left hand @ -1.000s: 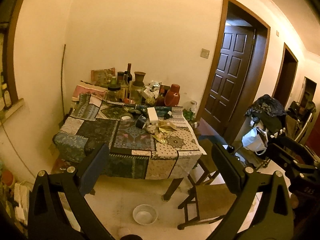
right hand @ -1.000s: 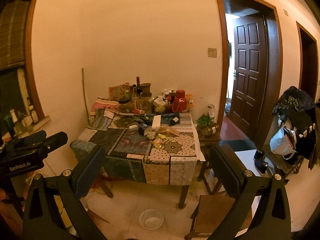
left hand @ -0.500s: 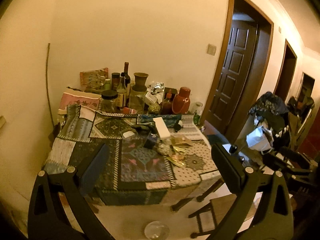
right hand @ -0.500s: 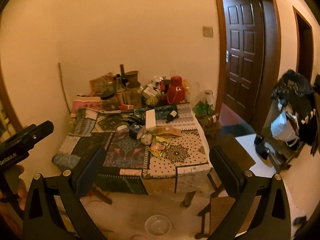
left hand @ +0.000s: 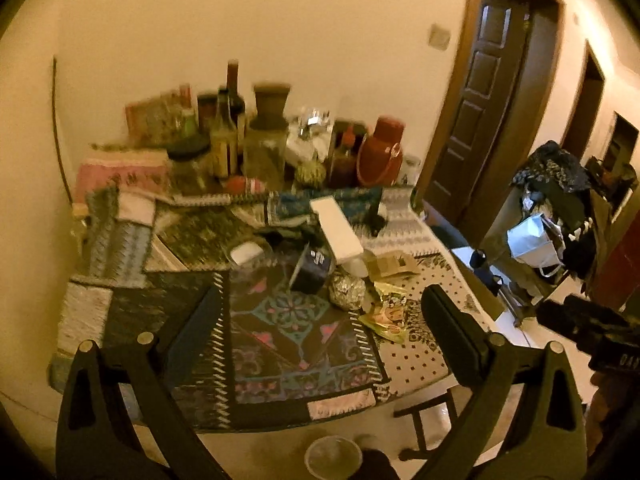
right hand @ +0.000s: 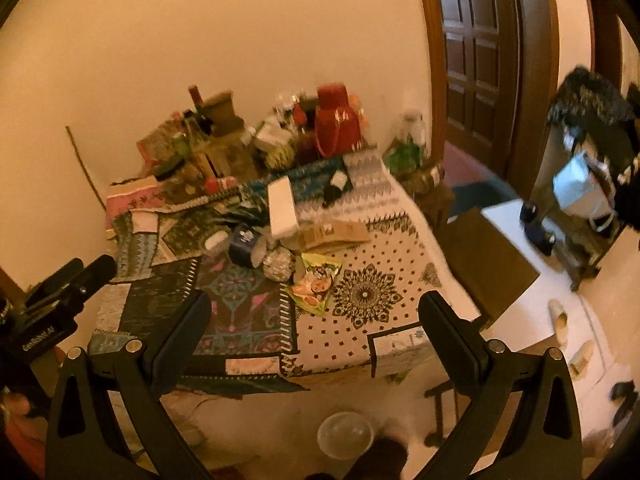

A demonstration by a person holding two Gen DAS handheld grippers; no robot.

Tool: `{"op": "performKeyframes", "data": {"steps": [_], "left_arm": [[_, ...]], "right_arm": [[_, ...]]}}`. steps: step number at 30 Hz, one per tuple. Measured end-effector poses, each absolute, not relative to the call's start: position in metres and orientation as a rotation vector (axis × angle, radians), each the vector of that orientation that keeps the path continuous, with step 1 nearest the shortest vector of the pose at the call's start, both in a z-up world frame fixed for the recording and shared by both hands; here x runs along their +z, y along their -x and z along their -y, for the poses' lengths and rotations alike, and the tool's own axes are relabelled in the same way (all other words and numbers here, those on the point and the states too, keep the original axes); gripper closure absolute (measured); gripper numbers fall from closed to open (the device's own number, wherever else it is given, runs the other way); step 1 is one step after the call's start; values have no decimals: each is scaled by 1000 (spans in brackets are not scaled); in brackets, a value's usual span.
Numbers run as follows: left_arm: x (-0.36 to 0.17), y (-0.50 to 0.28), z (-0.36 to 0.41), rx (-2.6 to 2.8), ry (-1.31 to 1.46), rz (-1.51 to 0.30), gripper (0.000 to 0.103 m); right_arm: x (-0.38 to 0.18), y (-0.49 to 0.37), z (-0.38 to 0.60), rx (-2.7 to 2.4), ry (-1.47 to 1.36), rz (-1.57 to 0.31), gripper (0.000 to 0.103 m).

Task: Collect trash
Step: 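Move both tools toward the black box and snack bag on the table, then grasp the black 'Lucky cup' box with the left tool while the right tool grasps the snack bag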

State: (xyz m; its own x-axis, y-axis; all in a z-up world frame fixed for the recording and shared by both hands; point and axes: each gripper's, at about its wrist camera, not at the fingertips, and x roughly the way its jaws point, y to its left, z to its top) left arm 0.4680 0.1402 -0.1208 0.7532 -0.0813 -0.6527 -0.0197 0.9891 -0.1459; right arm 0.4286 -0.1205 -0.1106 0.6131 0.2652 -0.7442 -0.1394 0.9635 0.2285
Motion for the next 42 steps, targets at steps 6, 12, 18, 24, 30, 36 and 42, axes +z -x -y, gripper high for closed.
{"op": "performKeyframes", "data": {"steps": [6, 12, 18, 24, 30, 36, 42], "left_arm": [[-177, -532, -146, 71, 221, -839, 2], [-232, -583, -139, 100, 176, -929, 4], [-271, -621, -133, 99, 91, -977, 16], [-282, -635, -130, 94, 25, -976, 30], [-286, -644, -132, 56, 40, -996, 55], [-281, -636, -138, 27, 89, -996, 60], [-268, -618, -142, -8, 113, -983, 60]], "right_arm": [[-165, -495, 117, 267, -182, -1071, 0], [-214, -541, 106, 281, -152, -1198, 2], [-251, -570, 97, 299, -199, -1293, 12], [-265, -584, 79, 292, -228, -1307, 17], [-270, -587, 58, 225, -180, -1281, 31], [-271, -586, 43, 149, -63, -1240, 60], [-272, -582, 58, 177, -92, -1253, 81]]}}
